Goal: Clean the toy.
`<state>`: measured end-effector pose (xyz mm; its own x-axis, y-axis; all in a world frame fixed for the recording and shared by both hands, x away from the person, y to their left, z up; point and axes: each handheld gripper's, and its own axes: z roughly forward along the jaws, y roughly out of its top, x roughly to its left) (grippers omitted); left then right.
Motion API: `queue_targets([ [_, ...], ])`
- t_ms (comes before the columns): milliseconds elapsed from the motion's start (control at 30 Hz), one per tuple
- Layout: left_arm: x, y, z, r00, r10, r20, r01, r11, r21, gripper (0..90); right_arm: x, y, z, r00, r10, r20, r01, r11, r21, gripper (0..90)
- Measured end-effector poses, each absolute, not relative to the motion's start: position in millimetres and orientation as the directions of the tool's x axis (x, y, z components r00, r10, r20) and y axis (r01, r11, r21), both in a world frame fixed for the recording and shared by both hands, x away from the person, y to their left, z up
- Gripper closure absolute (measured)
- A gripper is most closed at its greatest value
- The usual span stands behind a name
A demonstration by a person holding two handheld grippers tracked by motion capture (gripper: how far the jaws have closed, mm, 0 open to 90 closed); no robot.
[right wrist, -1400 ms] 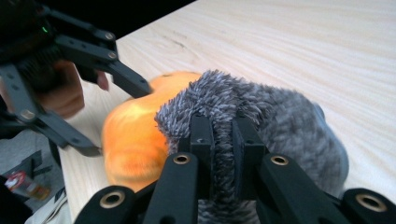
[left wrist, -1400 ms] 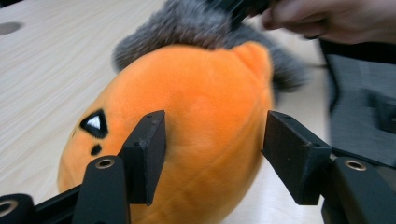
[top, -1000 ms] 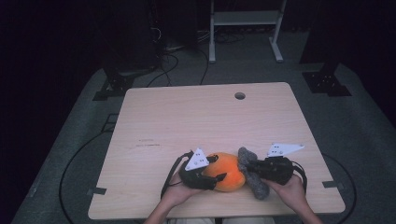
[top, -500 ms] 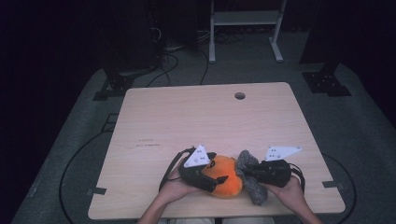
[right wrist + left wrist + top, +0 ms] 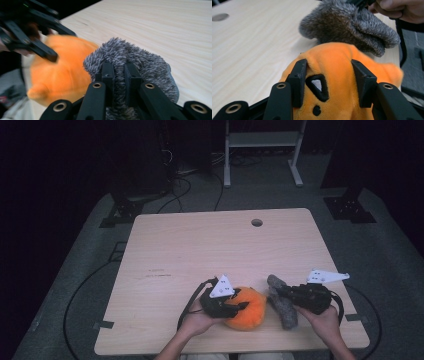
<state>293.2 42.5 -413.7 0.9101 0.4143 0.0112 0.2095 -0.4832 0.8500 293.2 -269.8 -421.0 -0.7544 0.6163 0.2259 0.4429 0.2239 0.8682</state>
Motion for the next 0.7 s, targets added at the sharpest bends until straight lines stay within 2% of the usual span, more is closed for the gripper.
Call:
queue_targets([
  [67,296,44,-412,0.891,0.451,0.046,0.201,-0.484,0.852,51.8,293,-276,-420,-0.743,0.637,0.206,0.436,0.227,0.871,80.2],
  [133,309,53,-408,0.840,0.539,0.054,0.217,-0.426,0.878,50.7,294,-285,-418,-0.716,0.677,0.170,0.426,0.231,0.875,80.1],
  [167,309,53,-408,0.840,0.539,0.054,0.217,-0.426,0.878,50.4,294,-288,-417,-0.708,0.688,0.163,0.425,0.230,0.876,80.0],
  [233,321,61,-405,0.779,0.623,0.077,0.215,-0.380,0.900,50.2,295,-290,-417,-0.698,0.700,0.149,0.421,0.233,0.877,80.0],
  [333,338,68,-401,0.721,0.683,0.113,0.201,-0.362,0.910,48.7,301,-297,-416,-0.662,0.746,0.076,0.410,0.275,0.870,79.6],
  [467,350,71,-401,0.691,0.715,0.108,0.206,-0.338,0.918,47.7,306,-301,-417,-0.626,0.780,0.016,0.411,0.312,0.857,78.7],
  [500,352,72,-402,0.684,0.722,0.102,0.211,-0.330,0.920,47.7,308,-302,-417,-0.623,0.782,0.023,0.411,0.302,0.860,77.1],
  [533,356,73,-404,0.681,0.727,0.089,0.229,-0.326,0.917,47.1,315,-302,-419,-0.632,0.771,0.079,0.449,0.281,0.848,63.8],
  [567,360,72,-408,0.678,0.730,0.084,0.250,-0.336,0.908,46.6,317,-302,-421,-0.636,0.765,0.101,0.462,0.273,0.844,58.2],
  [700,364,69,-415,0.683,0.726,0.081,0.270,-0.354,0.896,44.4,320,-300,-424,-0.642,0.753,0.144,0.473,0.241,0.848,52.3],
])
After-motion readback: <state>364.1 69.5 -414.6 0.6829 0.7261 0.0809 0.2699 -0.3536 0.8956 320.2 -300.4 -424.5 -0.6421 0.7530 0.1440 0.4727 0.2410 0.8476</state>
